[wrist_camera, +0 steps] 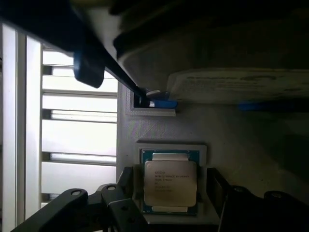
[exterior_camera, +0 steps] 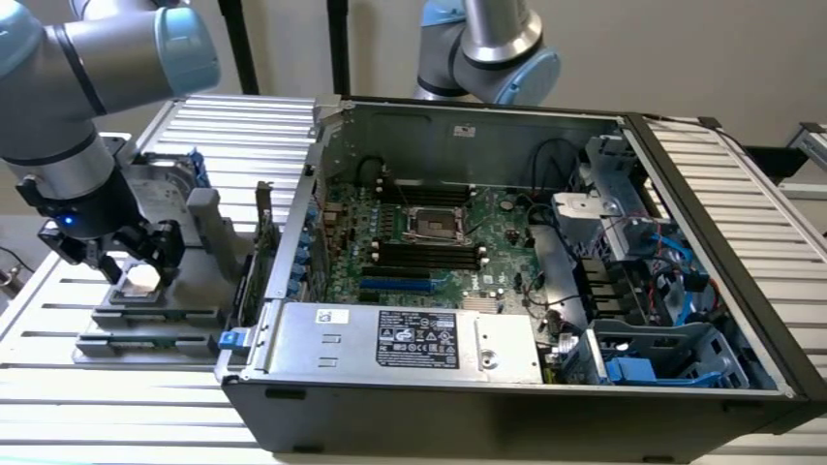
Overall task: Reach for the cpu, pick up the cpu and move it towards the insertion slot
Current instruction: 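Pick up the cpu and move it towards the insertion slot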
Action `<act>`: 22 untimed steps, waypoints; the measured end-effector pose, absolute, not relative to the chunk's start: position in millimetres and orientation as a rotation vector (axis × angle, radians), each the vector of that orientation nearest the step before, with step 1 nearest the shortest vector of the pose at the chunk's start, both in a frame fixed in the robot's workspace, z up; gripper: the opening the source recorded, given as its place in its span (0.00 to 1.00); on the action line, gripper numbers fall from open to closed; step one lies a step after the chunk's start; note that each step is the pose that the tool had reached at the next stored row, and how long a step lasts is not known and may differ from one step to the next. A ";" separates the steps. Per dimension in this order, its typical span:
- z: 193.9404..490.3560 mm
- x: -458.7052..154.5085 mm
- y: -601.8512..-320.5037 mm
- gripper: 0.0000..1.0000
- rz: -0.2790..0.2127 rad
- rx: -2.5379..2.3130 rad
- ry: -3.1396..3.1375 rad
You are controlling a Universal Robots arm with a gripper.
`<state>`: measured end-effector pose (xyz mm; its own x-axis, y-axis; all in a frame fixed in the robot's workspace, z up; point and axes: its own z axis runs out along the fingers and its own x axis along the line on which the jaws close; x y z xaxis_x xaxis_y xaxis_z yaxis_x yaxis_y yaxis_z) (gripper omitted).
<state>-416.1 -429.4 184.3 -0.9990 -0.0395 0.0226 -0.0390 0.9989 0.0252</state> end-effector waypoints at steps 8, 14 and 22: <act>185.9 -415.1 -429.5 0.71 -0.039 0.061 -3.109; 185.9 -414.4 -430.0 0.69 -0.039 0.061 -3.106; 186.1 -413.0 -430.6 0.54 -0.039 0.061 -3.104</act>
<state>-413.0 -430.6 186.1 -0.9986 -0.0395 0.0361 -0.0386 0.9989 0.0257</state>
